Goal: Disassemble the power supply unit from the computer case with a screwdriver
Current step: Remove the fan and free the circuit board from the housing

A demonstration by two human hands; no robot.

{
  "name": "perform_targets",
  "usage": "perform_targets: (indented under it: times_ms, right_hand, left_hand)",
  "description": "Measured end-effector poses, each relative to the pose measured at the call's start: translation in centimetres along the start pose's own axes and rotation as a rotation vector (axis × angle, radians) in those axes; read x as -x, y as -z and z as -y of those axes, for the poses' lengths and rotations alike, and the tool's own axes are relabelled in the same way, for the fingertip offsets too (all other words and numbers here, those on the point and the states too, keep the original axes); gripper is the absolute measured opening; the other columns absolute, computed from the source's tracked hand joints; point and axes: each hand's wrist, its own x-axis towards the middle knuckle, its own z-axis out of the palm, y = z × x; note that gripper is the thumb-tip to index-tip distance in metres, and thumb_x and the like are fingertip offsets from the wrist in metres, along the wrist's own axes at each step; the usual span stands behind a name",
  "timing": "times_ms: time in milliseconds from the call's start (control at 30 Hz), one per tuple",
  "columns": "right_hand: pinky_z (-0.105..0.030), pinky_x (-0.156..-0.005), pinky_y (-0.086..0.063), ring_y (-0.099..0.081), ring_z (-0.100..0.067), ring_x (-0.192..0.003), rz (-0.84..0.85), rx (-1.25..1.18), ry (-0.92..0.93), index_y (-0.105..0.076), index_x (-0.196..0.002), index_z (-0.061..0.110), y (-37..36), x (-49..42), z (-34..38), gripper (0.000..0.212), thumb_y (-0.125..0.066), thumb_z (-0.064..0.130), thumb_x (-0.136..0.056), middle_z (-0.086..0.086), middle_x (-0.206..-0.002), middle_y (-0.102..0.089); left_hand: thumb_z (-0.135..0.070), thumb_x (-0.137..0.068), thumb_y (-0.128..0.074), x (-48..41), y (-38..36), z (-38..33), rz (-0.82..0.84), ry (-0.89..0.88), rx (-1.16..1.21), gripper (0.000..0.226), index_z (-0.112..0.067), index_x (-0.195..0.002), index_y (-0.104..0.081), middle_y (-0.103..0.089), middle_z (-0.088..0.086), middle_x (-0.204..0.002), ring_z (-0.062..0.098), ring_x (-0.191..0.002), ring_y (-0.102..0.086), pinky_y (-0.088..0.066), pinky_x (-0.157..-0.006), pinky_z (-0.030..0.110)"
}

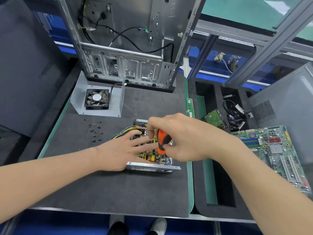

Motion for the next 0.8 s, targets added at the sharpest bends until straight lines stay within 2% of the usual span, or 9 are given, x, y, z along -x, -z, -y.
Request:
perform_targets:
  times_ms: [67,167,267,333,367,433,500,600,800]
  right_hand:
    - [-0.041,-0.061,-0.049,-0.059,-0.024,-0.077,-0.078,0.131,-0.025,-0.046,-0.104,0.026,-0.6,-0.1,0.3,0.024,-0.062,0.032,-0.088,0.006,-0.078,-0.060]
    - [-0.036,-0.056,-0.034,-0.047,-0.036,-0.063,-0.190,0.416,-0.117,-0.039,-0.091,0.024,-1.2,-0.7,0.4,0.043,-0.038,0.066,-0.099,0.000,-0.062,-0.041]
    - [-0.038,-0.059,-0.040,-0.055,-0.035,-0.073,-0.149,0.298,-0.080,-0.046,-0.099,0.025,-1.4,-1.1,0.2,0.029,-0.045,0.054,-0.103,0.001,-0.071,-0.045]
    - [-0.040,-0.061,-0.048,-0.056,-0.021,-0.078,-0.118,0.127,-0.023,-0.048,-0.107,0.027,-1.1,-1.0,-0.1,0.015,-0.054,0.038,-0.100,0.006,-0.081,-0.054]
    - [-0.036,-0.060,-0.048,-0.053,-0.012,-0.076,-0.102,0.060,-0.008,-0.047,-0.109,0.028,-1.0,-0.9,-0.3,0.017,-0.059,0.031,-0.097,0.009,-0.083,-0.055]
    - [-0.028,-0.056,-0.045,-0.052,-0.010,-0.077,-0.091,-0.049,0.011,-0.043,-0.111,0.030,-0.9,-0.8,-0.7,0.032,-0.065,0.020,-0.089,0.010,-0.082,-0.057]
    - [-0.030,-0.054,-0.045,-0.052,-0.014,-0.073,-0.117,-0.125,0.000,-0.041,-0.111,0.030,-1.1,-0.9,-1.0,0.041,-0.066,0.015,-0.083,0.008,-0.078,-0.059]
    - [-0.038,-0.054,-0.048,-0.051,-0.016,-0.068,-0.180,-0.169,-0.017,-0.039,-0.108,0.030,-1.9,-1.3,-1.3,0.038,-0.065,0.018,-0.083,0.005,-0.075,-0.059]
    - [-0.042,-0.053,-0.048,-0.050,-0.015,-0.067,-0.257,-0.178,-0.028,-0.038,-0.105,0.029,-1.9,-1.3,-1.6,0.036,-0.063,0.022,-0.080,0.005,-0.071,-0.056]
  left_hand:
    - [-0.006,-0.071,-0.037,0.0,0.1,0.0,-0.004,-0.001,-0.009,0.092,-0.042,-0.156,-0.035,-0.025,0.010,-0.161,0.037,-0.151,-0.025,-0.028,-0.118,0.059]
    - [-0.008,-0.072,-0.050,0.1,0.1,0.0,0.021,-0.004,-0.028,0.088,-0.042,-0.153,-0.043,-0.022,0.007,-0.164,0.035,-0.149,-0.016,-0.023,-0.121,0.058]
    - [-0.007,-0.072,-0.050,0.0,0.1,0.1,0.019,-0.007,-0.014,0.092,-0.043,-0.156,-0.037,-0.024,0.008,-0.164,0.036,-0.151,-0.013,-0.025,-0.118,0.058]
    - [-0.005,-0.073,-0.035,0.0,-0.1,0.2,0.015,-0.008,-0.003,0.095,-0.043,-0.159,-0.030,-0.033,0.010,-0.156,0.037,-0.151,-0.016,-0.026,-0.116,0.057]
    - [-0.006,-0.073,-0.026,0.0,-0.3,0.2,0.011,-0.008,0.005,0.095,-0.043,-0.160,-0.027,-0.035,0.010,-0.154,0.037,-0.150,-0.018,-0.026,-0.116,0.057]
    - [-0.008,-0.073,-0.018,0.0,-0.6,0.2,-0.007,-0.010,0.017,0.095,-0.044,-0.161,-0.024,-0.035,0.009,-0.155,0.037,-0.149,-0.022,-0.028,-0.117,0.057]
    - [-0.005,-0.075,-0.031,-0.1,-0.7,0.2,-0.047,-0.015,0.025,0.094,-0.044,-0.161,-0.026,-0.034,0.009,-0.155,0.035,-0.146,-0.022,-0.032,-0.116,0.058]
    - [-0.005,-0.074,-0.053,-0.2,-0.6,0.3,-0.110,-0.018,0.027,0.096,-0.045,-0.158,-0.030,-0.030,0.009,-0.153,0.033,-0.144,-0.015,-0.034,-0.115,0.058]
    - [-0.010,-0.075,-0.061,-0.2,-0.6,0.1,-0.068,-0.011,0.020,0.098,-0.046,-0.160,-0.028,-0.027,0.009,-0.157,0.035,-0.149,-0.023,-0.032,-0.117,0.059]
